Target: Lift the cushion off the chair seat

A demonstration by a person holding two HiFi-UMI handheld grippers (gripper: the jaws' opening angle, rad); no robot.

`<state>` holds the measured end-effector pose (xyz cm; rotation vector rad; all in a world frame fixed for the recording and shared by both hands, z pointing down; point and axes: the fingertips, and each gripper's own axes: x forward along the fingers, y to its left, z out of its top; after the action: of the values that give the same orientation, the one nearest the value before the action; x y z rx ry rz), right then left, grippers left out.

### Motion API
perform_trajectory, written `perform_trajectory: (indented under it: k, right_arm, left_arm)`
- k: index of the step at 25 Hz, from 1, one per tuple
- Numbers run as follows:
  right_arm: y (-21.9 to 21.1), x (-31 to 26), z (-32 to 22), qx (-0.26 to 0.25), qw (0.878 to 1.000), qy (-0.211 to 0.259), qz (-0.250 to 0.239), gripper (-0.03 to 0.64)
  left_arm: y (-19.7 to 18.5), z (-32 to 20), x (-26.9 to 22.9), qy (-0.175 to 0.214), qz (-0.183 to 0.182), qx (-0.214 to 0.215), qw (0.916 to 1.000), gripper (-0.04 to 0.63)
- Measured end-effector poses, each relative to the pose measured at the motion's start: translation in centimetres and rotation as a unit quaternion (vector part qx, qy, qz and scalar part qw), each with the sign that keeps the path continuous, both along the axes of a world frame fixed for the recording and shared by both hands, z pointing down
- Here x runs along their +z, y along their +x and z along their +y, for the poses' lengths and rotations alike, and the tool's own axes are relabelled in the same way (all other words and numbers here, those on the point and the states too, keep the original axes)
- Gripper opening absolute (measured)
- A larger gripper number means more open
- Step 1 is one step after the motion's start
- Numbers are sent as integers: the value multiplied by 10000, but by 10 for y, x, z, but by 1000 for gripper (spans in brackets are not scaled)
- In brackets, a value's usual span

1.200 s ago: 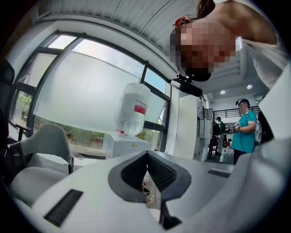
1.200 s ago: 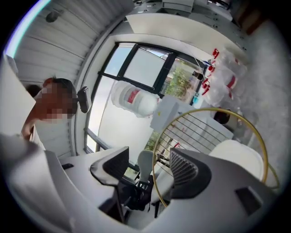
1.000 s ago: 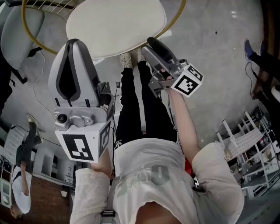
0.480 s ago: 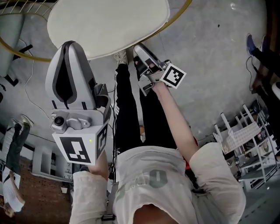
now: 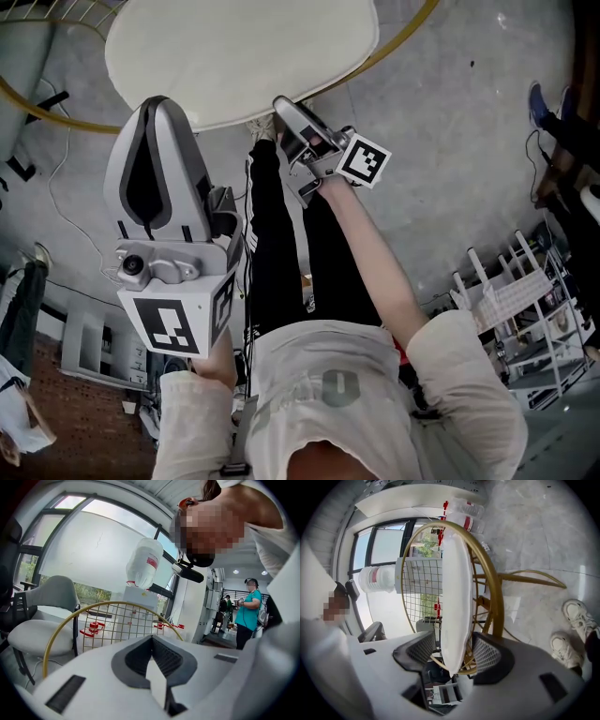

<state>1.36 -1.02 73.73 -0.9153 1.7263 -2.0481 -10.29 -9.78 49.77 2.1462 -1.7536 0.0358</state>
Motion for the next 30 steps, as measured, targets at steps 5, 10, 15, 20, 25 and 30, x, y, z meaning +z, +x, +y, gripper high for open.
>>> perform_trajectory:
  k: [5,10,15,20,25,30]
  right_arm:
    - [-20,2,-11,-69,9999,78,-86,265]
    - [-25,2,-34,331,9992,44,-204,265]
    - [-24,5,-49,728,9969,-18,-286,265]
    - [-22,8,-48,836,9963,-115,-162,198]
    - [-26,1,-47,784,9964,-117,-296,61]
    - [-22,-10,-52,767,9968,-47,-239,52]
  left_arm:
    - [-8,6,5,-23,39,-60,10000,11]
    - [-10,10,3,44,11,-81,10000,11]
    - [-14,3,0,147,71,-97,9998,11]
    - [-20,5,-3,186,79,-176,9996,11]
    - [-29,11,4,81,52,-278,9996,11]
    - [-34,7,-5,123,27,-367,9992,11]
